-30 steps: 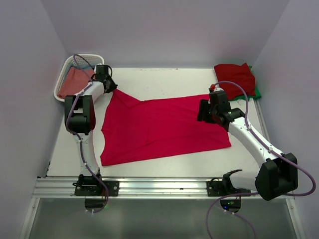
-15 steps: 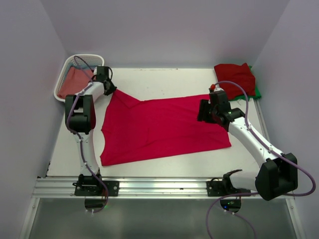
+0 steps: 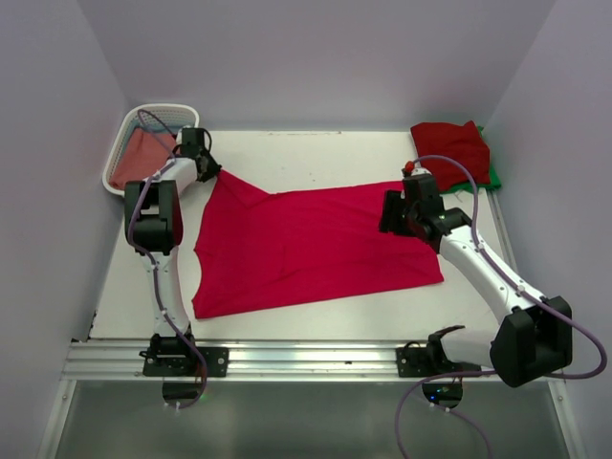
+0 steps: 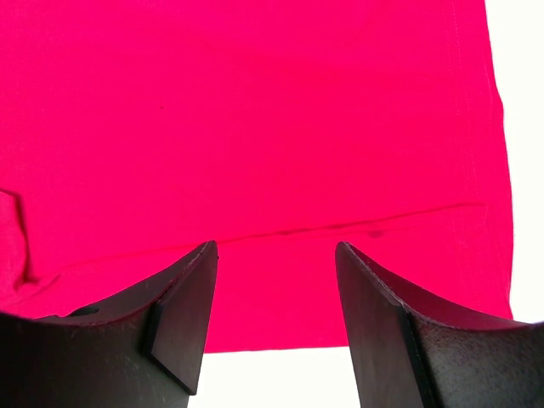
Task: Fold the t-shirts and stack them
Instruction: Grab one side of the 2/3 rectangular tshirt with both arms
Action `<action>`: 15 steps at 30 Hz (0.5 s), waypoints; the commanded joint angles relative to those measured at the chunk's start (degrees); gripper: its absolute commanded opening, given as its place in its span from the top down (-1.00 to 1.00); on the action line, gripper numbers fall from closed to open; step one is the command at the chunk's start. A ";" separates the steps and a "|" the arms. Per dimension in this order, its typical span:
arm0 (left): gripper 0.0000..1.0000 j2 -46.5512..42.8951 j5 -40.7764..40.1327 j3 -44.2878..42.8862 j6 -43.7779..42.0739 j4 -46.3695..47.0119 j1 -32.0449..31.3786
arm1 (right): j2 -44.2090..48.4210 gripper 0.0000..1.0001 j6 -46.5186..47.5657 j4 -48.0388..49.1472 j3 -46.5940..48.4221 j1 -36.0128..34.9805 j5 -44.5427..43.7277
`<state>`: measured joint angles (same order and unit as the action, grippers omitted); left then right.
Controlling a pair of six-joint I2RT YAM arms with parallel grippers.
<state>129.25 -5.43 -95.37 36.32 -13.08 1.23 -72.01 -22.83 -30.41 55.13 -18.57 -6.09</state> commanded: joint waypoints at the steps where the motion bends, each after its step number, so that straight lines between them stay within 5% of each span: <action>1: 0.49 1.45 2.00 0.97 -0.19 2.00 1.31 | 1.61 -0.23 0.77 -0.52 0.50 0.37 -0.50; 10: 0.46 1.61 4.46 1.68 -0.54 4.73 1.40 | 1.34 -0.23 0.86 -0.70 0.68 0.29 -0.33; 14: 0.63 2.85 4.64 1.07 -0.72 4.12 1.40 | 1.34 -0.22 0.86 -0.61 0.68 0.37 -0.42; 15: 0.86 2.94 4.81 1.07 -0.81 4.29 1.40 | 1.34 -0.23 0.86 -0.70 0.59 0.37 -0.33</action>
<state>129.67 -1.41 -94.02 36.45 -8.54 1.85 -71.92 -22.83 -30.74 55.13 -18.33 -6.09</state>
